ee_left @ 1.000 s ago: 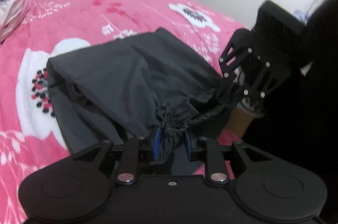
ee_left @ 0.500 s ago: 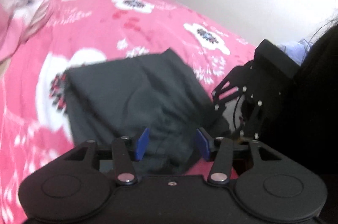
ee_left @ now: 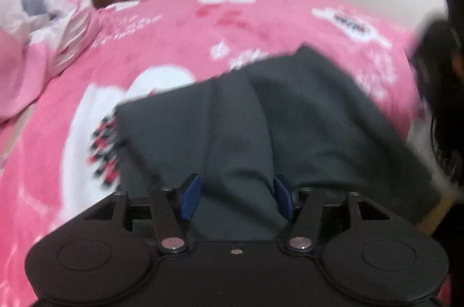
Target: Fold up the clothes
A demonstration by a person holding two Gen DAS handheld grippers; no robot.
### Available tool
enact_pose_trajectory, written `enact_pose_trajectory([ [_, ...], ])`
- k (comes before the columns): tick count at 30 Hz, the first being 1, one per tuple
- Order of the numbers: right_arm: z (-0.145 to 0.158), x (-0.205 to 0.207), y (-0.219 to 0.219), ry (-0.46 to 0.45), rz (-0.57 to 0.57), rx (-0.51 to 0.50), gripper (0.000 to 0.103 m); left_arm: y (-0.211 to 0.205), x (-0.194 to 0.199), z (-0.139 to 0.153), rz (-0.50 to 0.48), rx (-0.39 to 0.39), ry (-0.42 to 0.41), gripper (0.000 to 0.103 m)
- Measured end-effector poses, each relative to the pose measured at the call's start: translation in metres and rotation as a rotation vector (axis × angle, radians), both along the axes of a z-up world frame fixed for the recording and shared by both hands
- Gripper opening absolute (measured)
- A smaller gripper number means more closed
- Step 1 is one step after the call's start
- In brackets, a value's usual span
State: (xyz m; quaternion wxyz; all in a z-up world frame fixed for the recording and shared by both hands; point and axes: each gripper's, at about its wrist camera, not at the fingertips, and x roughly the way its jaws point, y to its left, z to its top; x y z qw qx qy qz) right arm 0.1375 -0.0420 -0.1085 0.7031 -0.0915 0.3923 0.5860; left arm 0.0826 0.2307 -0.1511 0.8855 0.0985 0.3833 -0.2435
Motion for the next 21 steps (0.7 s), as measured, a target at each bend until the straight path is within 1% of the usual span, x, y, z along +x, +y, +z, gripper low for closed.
enact_pose_trajectory([
  [2, 0.0, 0.031, -0.003, -0.028, -0.179, -0.029, 0.06, 0.019, -0.002, 0.014, 0.085, -0.12, -0.007, 0.053],
  [3, -0.001, 0.046, -0.003, -0.049, -0.272, -0.052, 0.06, 0.027, 0.002, 0.021, 0.128, -0.167, -0.024, 0.057],
  [4, -0.005, 0.062, -0.005, -0.045, -0.35, -0.068, 0.06, 0.035, 0.007, 0.026, 0.171, -0.212, -0.038, 0.059],
  [5, -0.011, 0.078, -0.007, -0.025, -0.417, -0.08, 0.06, 0.044, 0.019, 0.028, 0.213, -0.247, -0.04, 0.059],
  [6, -0.017, 0.091, -0.008, -0.023, -0.471, -0.104, 0.059, 0.053, 0.031, 0.03, 0.254, -0.283, -0.042, 0.059],
  [7, -0.024, 0.102, -0.007, -0.034, -0.518, -0.135, 0.058, 0.06, 0.044, 0.031, 0.294, -0.315, -0.041, 0.059],
  [8, -0.031, 0.112, -0.007, -0.045, -0.565, -0.167, 0.058, 0.065, 0.057, 0.028, 0.324, -0.333, -0.021, 0.059],
  [10, -0.043, 0.127, -0.005, -0.025, -0.605, -0.204, 0.058, 0.08, 0.093, 0.013, 0.384, -0.379, 0.055, 0.056],
  [11, -0.05, 0.133, -0.006, 0.015, -0.612, -0.194, 0.057, 0.087, 0.109, 0.004, 0.403, -0.425, 0.1, 0.055],
  [12, -0.058, 0.139, -0.008, 0.072, -0.613, -0.168, 0.057, 0.092, 0.119, -0.003, 0.407, -0.484, 0.133, 0.051],
  [13, -0.062, 0.14, -0.008, 0.087, -0.61, -0.156, 0.055, 0.096, 0.13, -0.01, 0.408, -0.546, 0.168, 0.048],
  [14, -0.062, 0.139, -0.006, 0.075, -0.604, -0.155, 0.045, 0.097, 0.138, -0.015, 0.397, -0.607, 0.207, 0.045],
  [15, -0.063, 0.137, -0.005, 0.073, -0.601, -0.152, 0.03, 0.096, 0.141, -0.016, 0.394, -0.617, 0.224, 0.032],
  [16, -0.063, 0.135, -0.005, 0.077, -0.6, -0.147, 0.021, 0.092, 0.146, -0.019, 0.382, -0.613, 0.244, 0.019],
  [17, -0.065, 0.135, -0.005, 0.111, -0.598, -0.138, 0.004, 0.089, 0.149, -0.02, 0.365, -0.596, 0.252, 0.016],
  [18, -0.065, 0.134, -0.005, 0.124, -0.603, -0.133, 0.002, 0.089, 0.148, -0.02, 0.351, -0.582, 0.248, 0.013],
  [19, -0.063, 0.131, -0.005, 0.112, -0.613, -0.131, 0.002, 0.088, 0.146, -0.017, 0.333, -0.558, 0.229, 0.011],
  [21, -0.058, 0.125, -0.009, 0.09, -0.633, -0.117, 0.002, 0.092, 0.139, -0.009, 0.334, -0.555, 0.184, 0.01],
])
